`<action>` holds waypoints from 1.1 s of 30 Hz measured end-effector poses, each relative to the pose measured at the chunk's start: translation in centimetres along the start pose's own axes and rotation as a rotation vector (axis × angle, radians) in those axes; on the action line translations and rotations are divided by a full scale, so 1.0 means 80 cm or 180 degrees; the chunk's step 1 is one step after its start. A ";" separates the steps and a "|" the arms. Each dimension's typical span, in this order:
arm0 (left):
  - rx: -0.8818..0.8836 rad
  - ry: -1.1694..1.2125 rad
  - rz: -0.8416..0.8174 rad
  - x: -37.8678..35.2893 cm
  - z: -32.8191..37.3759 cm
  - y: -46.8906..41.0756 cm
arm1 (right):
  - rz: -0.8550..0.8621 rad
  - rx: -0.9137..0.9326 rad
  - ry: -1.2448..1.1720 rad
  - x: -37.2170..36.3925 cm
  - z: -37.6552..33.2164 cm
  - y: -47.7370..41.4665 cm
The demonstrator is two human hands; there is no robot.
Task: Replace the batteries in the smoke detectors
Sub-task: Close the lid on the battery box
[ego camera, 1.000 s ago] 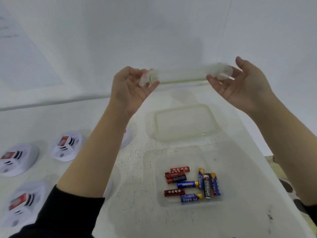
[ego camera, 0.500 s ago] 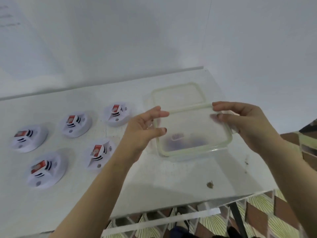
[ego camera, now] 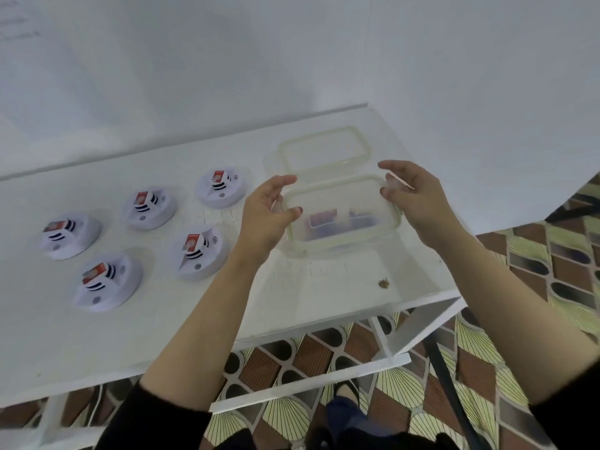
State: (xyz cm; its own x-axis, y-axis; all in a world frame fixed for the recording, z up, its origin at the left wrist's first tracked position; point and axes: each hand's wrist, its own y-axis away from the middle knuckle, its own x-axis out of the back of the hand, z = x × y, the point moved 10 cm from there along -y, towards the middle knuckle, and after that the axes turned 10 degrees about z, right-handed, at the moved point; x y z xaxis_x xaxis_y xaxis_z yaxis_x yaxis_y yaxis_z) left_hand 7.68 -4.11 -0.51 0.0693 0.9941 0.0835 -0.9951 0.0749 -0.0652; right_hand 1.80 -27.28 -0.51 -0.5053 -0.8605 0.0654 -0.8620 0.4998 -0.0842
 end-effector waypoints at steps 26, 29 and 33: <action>0.0304 0.0154 0.0380 0.004 -0.031 0.005 | 0.0286 -0.0221 0.0714 -0.002 0.026 0.006; 0.0351 0.0145 0.0347 0.002 -0.042 0.009 | 0.0268 -0.0208 0.0707 -0.003 0.032 0.009; 0.0375 0.0217 0.0423 0.002 -0.045 0.004 | 0.0307 -0.0126 0.0593 -0.006 0.027 0.012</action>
State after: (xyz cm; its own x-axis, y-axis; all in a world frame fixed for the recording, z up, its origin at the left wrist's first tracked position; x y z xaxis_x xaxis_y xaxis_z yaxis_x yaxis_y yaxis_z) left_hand 7.61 -3.60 -4.09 -0.0625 0.9979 0.0141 -0.9969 -0.0631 0.0460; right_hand 1.28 -26.62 -2.78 -0.5809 -0.7771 0.2421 -0.8084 0.5856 -0.0599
